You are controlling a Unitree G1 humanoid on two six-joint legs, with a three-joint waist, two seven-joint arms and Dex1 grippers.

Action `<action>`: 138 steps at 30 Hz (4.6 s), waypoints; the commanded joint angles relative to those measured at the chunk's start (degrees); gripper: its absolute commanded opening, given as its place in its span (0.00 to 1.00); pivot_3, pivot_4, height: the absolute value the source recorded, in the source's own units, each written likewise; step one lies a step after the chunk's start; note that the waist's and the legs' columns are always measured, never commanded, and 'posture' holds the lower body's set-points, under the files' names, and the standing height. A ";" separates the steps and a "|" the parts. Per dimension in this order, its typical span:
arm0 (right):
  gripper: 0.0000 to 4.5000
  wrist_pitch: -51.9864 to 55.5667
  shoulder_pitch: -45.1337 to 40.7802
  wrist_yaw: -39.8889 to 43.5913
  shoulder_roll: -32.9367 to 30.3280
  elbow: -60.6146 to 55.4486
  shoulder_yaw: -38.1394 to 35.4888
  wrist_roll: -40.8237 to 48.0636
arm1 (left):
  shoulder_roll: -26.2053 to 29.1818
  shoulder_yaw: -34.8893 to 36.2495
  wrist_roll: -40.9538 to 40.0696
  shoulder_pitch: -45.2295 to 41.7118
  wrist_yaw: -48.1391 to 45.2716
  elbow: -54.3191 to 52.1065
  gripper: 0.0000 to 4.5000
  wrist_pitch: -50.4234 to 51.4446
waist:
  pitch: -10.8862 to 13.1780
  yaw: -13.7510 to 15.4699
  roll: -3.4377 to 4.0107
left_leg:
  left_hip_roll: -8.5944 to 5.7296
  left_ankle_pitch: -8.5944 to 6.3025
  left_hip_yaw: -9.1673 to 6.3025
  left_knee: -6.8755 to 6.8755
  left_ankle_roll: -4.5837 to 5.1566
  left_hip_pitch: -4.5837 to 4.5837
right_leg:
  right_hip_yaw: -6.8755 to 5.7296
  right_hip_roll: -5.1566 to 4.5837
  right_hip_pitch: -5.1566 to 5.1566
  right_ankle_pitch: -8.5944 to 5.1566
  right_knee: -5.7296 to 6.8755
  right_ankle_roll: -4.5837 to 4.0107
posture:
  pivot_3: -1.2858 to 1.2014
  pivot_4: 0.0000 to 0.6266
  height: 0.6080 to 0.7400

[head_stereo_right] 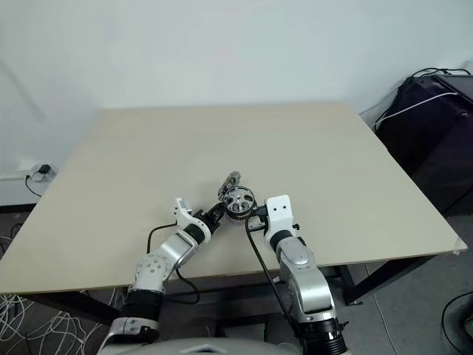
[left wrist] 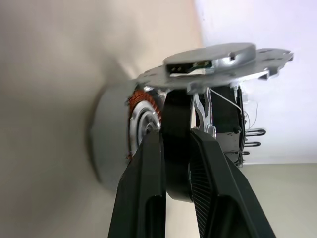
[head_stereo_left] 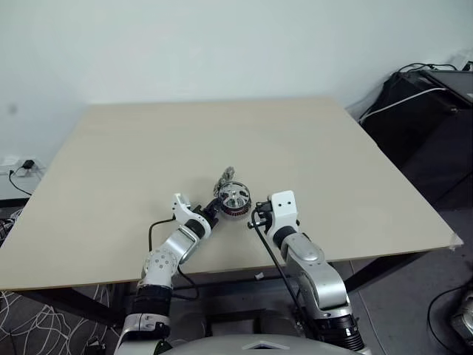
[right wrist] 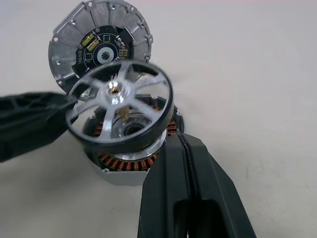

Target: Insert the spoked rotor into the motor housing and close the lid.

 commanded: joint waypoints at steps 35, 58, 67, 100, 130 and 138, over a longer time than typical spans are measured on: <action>0.00 -0.36 -0.06 -0.88 0.14 -2.84 -0.08 0.59 | -9.20 1.20 2.33 -1.09 1.70 1.61 0.37 4.93 | 0.00 0.00 -0.01 | -0.02 0.01 -0.02 0.00 0.00 0.00 | 0.00 0.00 0.01 0.12 0.01 -0.15 | 0.52 0.00 1.00; 0.00 -0.92 -1.68 -0.26 0.10 -1.03 0.28 0.88 | 3.95 -9.95 11.76 10.00 -7.42 -25.52 0.57 6.86 | 0.01 -0.07 0.00 | -0.02 -0.01 0.00 0.00 -0.09 0.02 | 0.00 -0.03 0.05 -0.04 0.00 0.05 | 0.52 0.00 1.00; 0.00 -2.62 -6.57 0.67 0.04 5.34 -0.02 0.90 | 8.28 -16.75 36.14 13.04 -11.32 -25.52 0.16 -10.52 | 0.00 0.02 0.12 | 0.06 0.11 0.02 -0.24 -0.19 0.12 | 0.05 0.08 -0.03 0.07 0.02 -0.32 | 0.52 0.00 1.00; 0.00 -4.54 -25.01 4.09 2.01 37.47 2.04 -2.41 | 14.01 -20.32 52.10 18.09 -26.24 -20.93 0.01 -19.20 | -0.16 -0.99 0.46 | 0.05 0.11 -0.05 -0.31 -0.12 0.32 | 0.00 0.04 0.09 0.28 0.12 -0.04 | 0.52 0.00 1.00; 0.69 -18.07 -45.20 48.79 -24.84 33.83 34.53 -25.40 | 13.34 -19.43 52.58 18.97 -27.65 -20.72 0.00 -19.13 | -0.14 -0.46 0.51 | 0.01 0.12 -0.07 -0.22 -0.10 0.23 | -0.08 -0.02 0.04 0.30 0.09 0.00 | 0.52 0.00 1.00; 0.69 -25.96 -50.31 57.06 -23.55 41.10 37.78 -29.04 | 12.90 -19.18 53.08 20.59 -27.25 -20.21 0.00 -20.19 | -0.14 -0.37 0.51 | 0.00 0.12 -0.08 -0.22 -0.10 0.23 | -0.11 -0.03 0.04 0.30 0.09 -0.01 | 0.52 0.00 1.00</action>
